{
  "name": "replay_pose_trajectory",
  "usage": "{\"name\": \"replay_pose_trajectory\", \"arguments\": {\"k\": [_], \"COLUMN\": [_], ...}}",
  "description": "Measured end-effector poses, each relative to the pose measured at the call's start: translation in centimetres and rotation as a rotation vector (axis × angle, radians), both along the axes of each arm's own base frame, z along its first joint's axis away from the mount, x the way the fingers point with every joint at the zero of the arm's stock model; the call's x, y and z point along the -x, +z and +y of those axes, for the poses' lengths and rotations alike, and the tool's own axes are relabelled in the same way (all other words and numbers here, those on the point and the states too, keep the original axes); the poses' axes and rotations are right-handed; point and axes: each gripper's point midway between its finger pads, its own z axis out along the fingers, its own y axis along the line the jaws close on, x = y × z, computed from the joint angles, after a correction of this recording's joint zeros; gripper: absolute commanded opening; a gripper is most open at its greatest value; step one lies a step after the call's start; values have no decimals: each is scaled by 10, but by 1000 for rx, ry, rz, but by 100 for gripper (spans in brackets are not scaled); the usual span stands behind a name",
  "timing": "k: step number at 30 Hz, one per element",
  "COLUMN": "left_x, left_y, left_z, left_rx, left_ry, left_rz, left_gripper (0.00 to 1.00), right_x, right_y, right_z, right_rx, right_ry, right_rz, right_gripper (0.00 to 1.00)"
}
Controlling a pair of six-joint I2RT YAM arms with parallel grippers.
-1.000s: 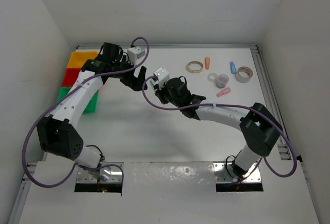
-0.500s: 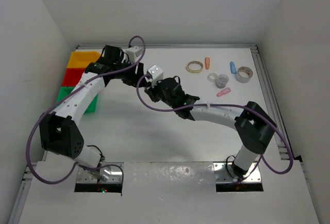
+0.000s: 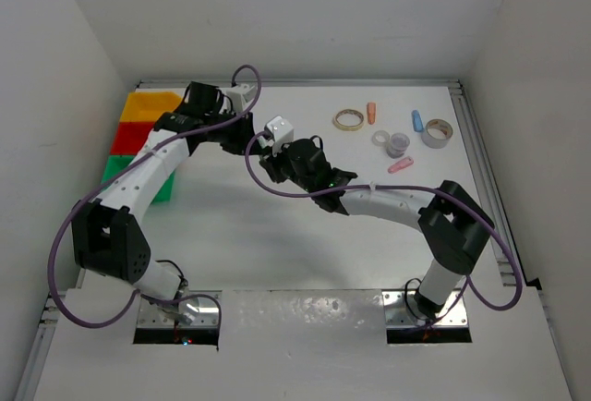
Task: Sort the stationery into containers
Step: Place the stationery in the storage box.
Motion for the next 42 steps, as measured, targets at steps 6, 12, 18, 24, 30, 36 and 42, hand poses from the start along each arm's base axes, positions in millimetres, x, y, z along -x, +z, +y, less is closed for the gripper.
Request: {"name": "replay_pose_trajectory", "arguments": {"k": [6,12,18,24,30,36,42], "left_x": [-7,-29,-58,-108,-171,-205,-223], "left_y": [-7,-11,-5,24,-4,-67,-84], "left_z": [13,60,182,296,339,347,356], "left_rx": [-29,-70,-132,-89,51,161,204], "left_ry": [42,172,473,726,803,837,876], "left_rz": [-6,-29,-66,-114,-78,29,9], "left_gripper": [0,0,0,0,0,0,1], "right_x": [2,-2,5,0,-6,-5,-2], "right_y": [2,2,2,-2,-17,-30,-42], "right_z": [4,0,-29,-64,-83,-94,-104], "right_rx": [-26,-48,-68,-116,-104,-70,-35], "right_ry": [19,21,-21,-105,-162,-192,-230], "right_rz": [14,30,54,98,155,201,247], "right_gripper": [84,99,99,99,99,99,99]}}
